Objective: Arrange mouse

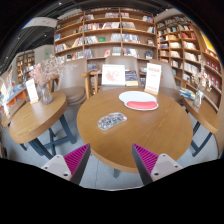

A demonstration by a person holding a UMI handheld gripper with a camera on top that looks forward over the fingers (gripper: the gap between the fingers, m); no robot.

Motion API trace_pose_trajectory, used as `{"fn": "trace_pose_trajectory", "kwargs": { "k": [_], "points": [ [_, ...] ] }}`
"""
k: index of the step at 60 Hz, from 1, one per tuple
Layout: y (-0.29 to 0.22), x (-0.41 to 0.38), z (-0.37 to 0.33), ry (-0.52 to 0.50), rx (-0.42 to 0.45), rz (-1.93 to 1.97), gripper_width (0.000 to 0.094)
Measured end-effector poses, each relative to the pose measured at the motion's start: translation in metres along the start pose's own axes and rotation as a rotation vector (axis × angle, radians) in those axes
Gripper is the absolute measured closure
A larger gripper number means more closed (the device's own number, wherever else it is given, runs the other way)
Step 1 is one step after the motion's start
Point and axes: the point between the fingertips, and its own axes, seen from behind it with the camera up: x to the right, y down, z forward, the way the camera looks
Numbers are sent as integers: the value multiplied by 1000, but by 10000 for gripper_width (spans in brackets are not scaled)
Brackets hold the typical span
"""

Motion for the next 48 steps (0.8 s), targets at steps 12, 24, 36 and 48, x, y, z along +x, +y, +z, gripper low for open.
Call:
{"fn": "trace_pose_trajectory", "kwargs": {
  "k": [12,24,36,48],
  "points": [
    [-3,-25,39,5,10,-2,85],
    [-13,-21,81,42,6,-2,80],
    [-36,-22,115,44,-2,10,81],
    [-57,-27,145,37,-11,6,78]
  ]
}}
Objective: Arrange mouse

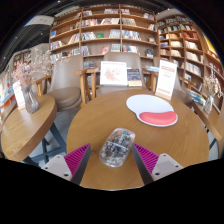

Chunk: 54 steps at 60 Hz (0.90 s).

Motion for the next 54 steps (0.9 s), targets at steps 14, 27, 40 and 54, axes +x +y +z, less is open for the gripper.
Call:
{"fn": "trace_pose_trajectory", "kwargs": {
  "k": [14,27,40,54],
  "points": [
    [-14,-8,21,-14,-1,-3,83],
    [-18,-9,27,-20,-15,-19,155],
    [-18,-7,30,-17,-39,-21,519],
    [-100,1,-3,-75,51,-30,533]
  ]
}}
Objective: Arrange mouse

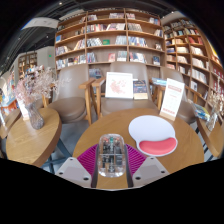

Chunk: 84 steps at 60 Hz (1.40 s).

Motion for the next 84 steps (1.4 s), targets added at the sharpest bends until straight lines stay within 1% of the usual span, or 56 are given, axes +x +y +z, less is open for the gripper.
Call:
{"fn": "trace_pose_trajectory", "kwargs": {
  "k": [5,9,11,15,17,23,29,40,43,45,50,51,52,54,55,56,57,59,63,66,74,84],
  "points": [
    [-49,17,0,-13,62,-33,533],
    [-81,35,17,-34,98,-53,532],
    [-89,53,28,-13,96,-60,533],
    [-100,96,57,64,87,-53,533],
    [-102,113,71,79,86,-42,533],
    [-92,154,118,119,40,9,536],
    [-72,178,145,139,5,-16,536],
    [-29,193,178,127,-70,18,531],
    [-19,197,181,137,-91,28,509],
    [-23,197,182,135,-66,38,496],
    [-23,195,183,132,-64,35,447],
    [-23,194,183,127,-63,33,421],
    [-23,194,183,125,-61,29,364],
    [-24,196,180,135,-54,25,194],
    [-26,196,177,141,-48,23,95],
    [-27,197,175,145,-41,19,66],
    [-29,198,171,151,-36,15,107],
    [-32,201,162,168,-31,10,127],
    [-39,200,136,177,-17,15,72],
    [-44,197,109,171,-5,28,86],
    [-43,187,18,165,24,62,87],
    [-22,181,-95,197,52,62,85]
  ]
}}
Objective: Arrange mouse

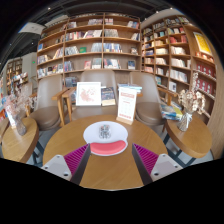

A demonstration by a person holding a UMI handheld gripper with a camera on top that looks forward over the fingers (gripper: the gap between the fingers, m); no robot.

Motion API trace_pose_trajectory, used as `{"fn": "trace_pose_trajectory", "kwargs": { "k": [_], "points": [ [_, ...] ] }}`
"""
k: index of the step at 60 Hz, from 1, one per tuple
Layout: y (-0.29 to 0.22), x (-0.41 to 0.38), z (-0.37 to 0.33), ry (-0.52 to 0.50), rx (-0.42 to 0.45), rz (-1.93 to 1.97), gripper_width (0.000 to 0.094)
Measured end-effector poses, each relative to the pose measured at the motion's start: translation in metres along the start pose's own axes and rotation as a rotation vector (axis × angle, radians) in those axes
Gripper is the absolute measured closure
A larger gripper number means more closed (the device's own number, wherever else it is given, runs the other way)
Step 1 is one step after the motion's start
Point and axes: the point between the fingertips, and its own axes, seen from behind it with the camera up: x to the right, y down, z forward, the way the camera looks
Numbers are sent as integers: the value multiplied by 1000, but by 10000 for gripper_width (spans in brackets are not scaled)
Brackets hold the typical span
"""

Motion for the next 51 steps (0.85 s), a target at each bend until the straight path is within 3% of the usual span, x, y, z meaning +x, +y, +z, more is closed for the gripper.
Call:
{"fn": "trace_pose_trajectory", "kwargs": {
  "k": [20,42,51],
  "points": [
    [70,15,-151,10,2,-16,84],
    [105,11,-207,-11,0,-50,83],
    [99,17,-216,-3,21,-36,82]
  ]
}}
